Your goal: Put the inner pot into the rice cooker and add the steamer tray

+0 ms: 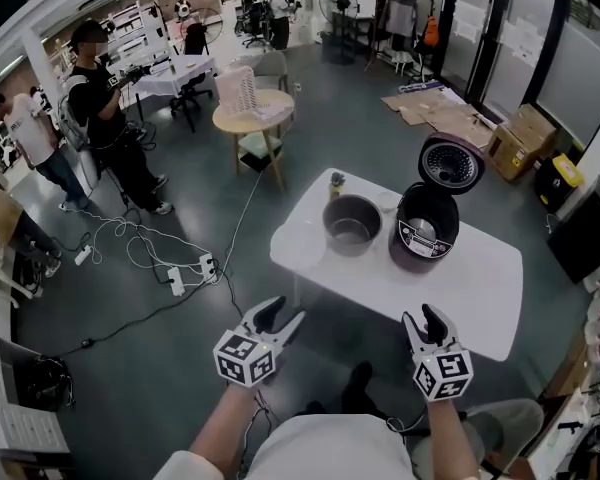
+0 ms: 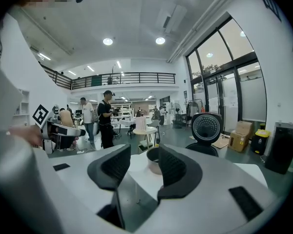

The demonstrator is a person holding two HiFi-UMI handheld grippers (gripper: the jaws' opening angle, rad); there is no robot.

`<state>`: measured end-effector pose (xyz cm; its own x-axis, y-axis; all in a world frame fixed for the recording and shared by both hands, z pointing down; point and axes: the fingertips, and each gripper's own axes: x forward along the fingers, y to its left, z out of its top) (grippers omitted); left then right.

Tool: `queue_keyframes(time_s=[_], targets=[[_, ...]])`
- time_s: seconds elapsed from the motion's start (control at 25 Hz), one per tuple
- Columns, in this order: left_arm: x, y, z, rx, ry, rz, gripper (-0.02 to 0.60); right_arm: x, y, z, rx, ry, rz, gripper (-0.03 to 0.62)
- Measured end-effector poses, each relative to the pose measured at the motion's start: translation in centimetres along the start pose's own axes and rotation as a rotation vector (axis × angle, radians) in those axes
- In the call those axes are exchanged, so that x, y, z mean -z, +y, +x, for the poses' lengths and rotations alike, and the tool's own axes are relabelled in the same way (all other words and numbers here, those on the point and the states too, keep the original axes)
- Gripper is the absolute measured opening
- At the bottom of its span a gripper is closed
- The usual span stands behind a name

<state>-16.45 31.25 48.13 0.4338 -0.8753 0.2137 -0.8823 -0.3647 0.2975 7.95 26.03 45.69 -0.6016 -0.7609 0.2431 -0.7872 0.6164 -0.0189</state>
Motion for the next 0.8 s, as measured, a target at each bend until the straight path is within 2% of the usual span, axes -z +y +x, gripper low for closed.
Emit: queue_keyframes(time_s=[0.56, 0.8], targets=[[-1.4, 2.3, 8.2, -0.053, 0.023, -0.017, 0.230, -0.4, -6.8, 7.5, -0.050, 0.036, -0.001, 0.193], [-2.0, 3.0, 13.8, -0.083, 0.046, -0.031, 0.230, -0.8, -11.7, 12.1, -0.083, 0.058, 0.008, 0.193]])
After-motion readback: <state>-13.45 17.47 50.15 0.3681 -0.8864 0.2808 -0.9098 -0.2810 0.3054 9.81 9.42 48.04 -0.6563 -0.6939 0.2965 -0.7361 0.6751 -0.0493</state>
